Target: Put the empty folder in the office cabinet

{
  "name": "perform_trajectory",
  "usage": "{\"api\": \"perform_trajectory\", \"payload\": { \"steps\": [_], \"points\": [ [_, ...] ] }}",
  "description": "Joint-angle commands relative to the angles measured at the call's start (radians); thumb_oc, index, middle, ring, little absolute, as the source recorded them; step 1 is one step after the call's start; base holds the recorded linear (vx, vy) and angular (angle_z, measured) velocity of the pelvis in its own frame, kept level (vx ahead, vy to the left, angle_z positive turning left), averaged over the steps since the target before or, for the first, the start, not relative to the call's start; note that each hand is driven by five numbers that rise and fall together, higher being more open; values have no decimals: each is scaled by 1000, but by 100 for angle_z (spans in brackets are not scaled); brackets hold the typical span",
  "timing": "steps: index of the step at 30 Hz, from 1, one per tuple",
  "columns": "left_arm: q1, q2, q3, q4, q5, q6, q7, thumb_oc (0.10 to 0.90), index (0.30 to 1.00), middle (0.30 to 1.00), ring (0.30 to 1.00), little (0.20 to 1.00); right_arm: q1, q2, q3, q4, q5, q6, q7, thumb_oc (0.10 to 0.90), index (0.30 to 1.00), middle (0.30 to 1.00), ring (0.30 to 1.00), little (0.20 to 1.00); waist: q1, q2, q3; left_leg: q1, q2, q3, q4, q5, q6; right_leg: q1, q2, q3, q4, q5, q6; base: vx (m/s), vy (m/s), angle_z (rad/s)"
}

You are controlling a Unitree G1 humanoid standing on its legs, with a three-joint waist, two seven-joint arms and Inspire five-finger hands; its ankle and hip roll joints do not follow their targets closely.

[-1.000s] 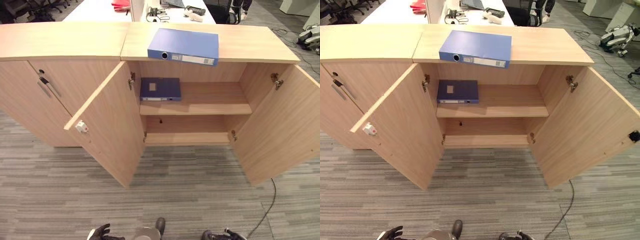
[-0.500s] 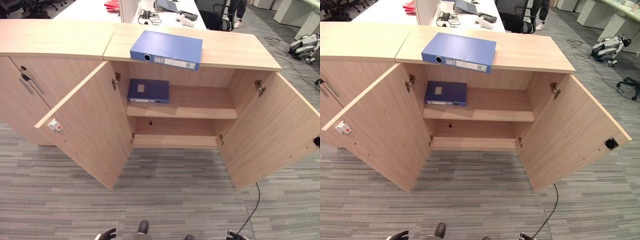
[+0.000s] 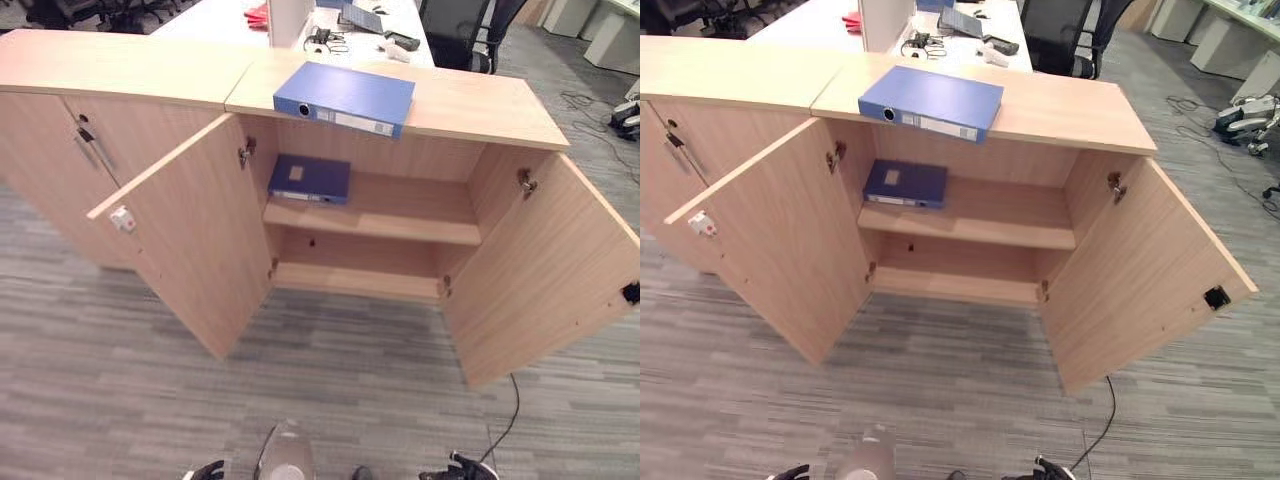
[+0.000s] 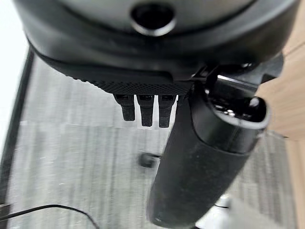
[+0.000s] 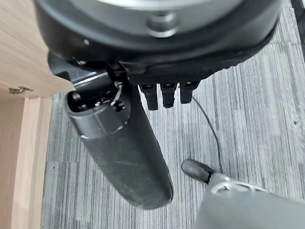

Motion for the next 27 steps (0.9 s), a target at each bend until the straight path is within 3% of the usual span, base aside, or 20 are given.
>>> {"api": "perform_trajectory", "payload": {
  "steps": [1, 2, 7, 10, 13, 16, 20, 23, 24, 25, 27],
  "points": [
    [-4, 36, -27, -37, -23, -22, -4, 800, 900, 900, 900, 900, -3, -73, -27, -55, 4, -22, -18, 800, 900, 900, 900, 900, 51, 37, 53, 25, -29, 47, -224, 20, 51, 99, -58, 89, 45, -114, 154, 343, 116, 25],
    [1, 37, -24, -38, -20, -22, -5, 800, 900, 900, 900, 900, -13, -73, -21, -58, 6, -25, -20, 800, 900, 900, 900, 900, 76, 47, 51, -8, -48, 74, -336, 68, 56, 124, -37, 117, 49, -140, 150, 259, 88, 9],
    [11, 41, -19, -40, -18, -23, -8, 800, 900, 900, 900, 900, -32, -61, -12, -51, 6, -26, -23, 800, 900, 900, 900, 900, 123, 46, 45, -71, -73, 124, -425, 115, 57, 181, -4, 184, 53, -194, 135, 254, 107, -49],
    [22, 62, 7, -15, -1, -17, -10, 800, 900, 900, 900, 900, -29, -10, 18, -39, -20, -24, -17, 800, 900, 900, 900, 900, 149, 5, 5, 12, -52, 84, -438, 139, 80, 207, 3, 222, 67, -222, 151, 384, 245, -53],
    [20, 88, 15, -4, 13, -13, -7, 800, 900, 900, 900, 900, -24, 19, 32, -26, -41, -18, -12, 800, 900, 900, 900, 900, 164, -40, -5, 34, -59, 82, -409, 109, 103, 203, -18, 232, 116, -222, 174, 266, 196, -76],
    [10, 107, 8, -4, 31, -13, -2, 800, 900, 900, 900, 900, -25, 35, 34, -17, -51, -14, -16, 800, 900, 900, 900, 900, 158, -77, -20, 61, -74, 100, -400, 63, 130, 179, -46, 225, 161, -170, 216, 196, 236, -12],
    [-11, 133, 7, -39, 20, -14, -2, 800, 900, 900, 900, 900, -32, 41, 33, -17, -49, -9, -14, 800, 900, 900, 900, 900, 146, -114, -39, 80, -109, 118, -394, 0, 162, 114, -75, 230, 251, -30, 279, 139, 236, -10],
    [-21, 150, 13, -49, 9, -15, -1, 800, 900, 900, 900, 900, -42, 45, 19, -18, -38, -6, -11, 800, 900, 900, 900, 900, 133, -115, -42, 109, -112, 124, -375, -55, 184, 48, -83, 204, 368, 63, 328, 154, 263, 4],
    [-27, 159, 17, -54, -4, -13, 3, 800, 900, 900, 900, 900, -50, 47, 10, -22, -28, -5, -10, 800, 900, 900, 900, 900, 116, -94, -35, 150, -98, 118, -370, -85, 199, -12, -79, 172, 488, 129, 347, 153, 238, 0],
    [-28, 159, 17, -54, -5, -13, 3, 800, 900, 900, 900, 900, -51, 46, 10, -23, -28, -5, -10, 800, 900, 900, 900, 900, 115, -93, -34, 149, -99, 118, -370, -86, 199, -14, -80, 171, 492, 127, 347, 140, 213, -1],
    [-35, 156, 15, -55, -8, -12, 5, 800, 900, 900, 900, 900, -56, 43, 5, -23, -29, -4, -12, 800, 900, 900, 900, 900, 98, -59, -26, 194, -86, 113, -386, -98, 214, -55, -74, 130, 597, 174, 347, 131, 199, 16]
  ]
}}
